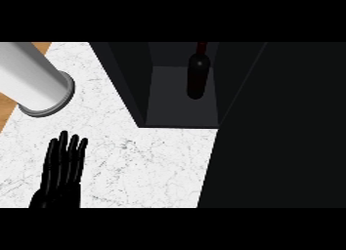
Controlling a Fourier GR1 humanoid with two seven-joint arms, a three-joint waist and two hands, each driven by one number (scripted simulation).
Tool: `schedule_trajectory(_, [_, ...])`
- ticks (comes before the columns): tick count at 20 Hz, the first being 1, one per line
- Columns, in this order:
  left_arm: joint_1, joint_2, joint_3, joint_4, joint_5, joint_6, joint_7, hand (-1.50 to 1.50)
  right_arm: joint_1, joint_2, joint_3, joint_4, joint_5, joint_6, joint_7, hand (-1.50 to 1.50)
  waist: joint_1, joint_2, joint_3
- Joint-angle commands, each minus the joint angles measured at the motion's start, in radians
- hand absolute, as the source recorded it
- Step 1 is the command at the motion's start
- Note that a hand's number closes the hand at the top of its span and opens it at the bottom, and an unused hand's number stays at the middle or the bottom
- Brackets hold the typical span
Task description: Pick up the wine, place it into the cabinet and close the cabinet
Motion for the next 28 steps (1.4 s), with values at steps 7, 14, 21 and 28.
schedule_trajectory(7, [0.16, 0.125, 0.159, -0.079, 0.12, -0.15, -0.056, -1.5, -0.151, 0.183, 0.295, 0.001, 0.034, -0.102, 0.178, 1.5, 0.03, -0.001, -0.004])
schedule_trajectory(14, [0.228, 0.199, 0.286, -0.097, 0.216, -0.266, -0.064, -1.5, -0.418, 0.235, 0.372, 0.127, 0.084, -0.344, 0.244, 1.5, 0.038, 0.002, -0.004])
schedule_trajectory(21, [0.302, 0.287, 0.399, -0.122, 0.307, -0.416, -0.059, -1.5, -0.74, 0.235, 0.344, 0.332, 0.037, -0.6, 0.229, 1.5, 0.063, 0.003, -0.003])
schedule_trajectory(28, [0.312, 0.307, 0.484, -0.073, 0.368, -0.517, -0.066, -1.5, -1.142, 0.237, 0.194, 0.636, -0.141, -0.737, 0.208, 1.5, 0.066, 0.01, -0.001])
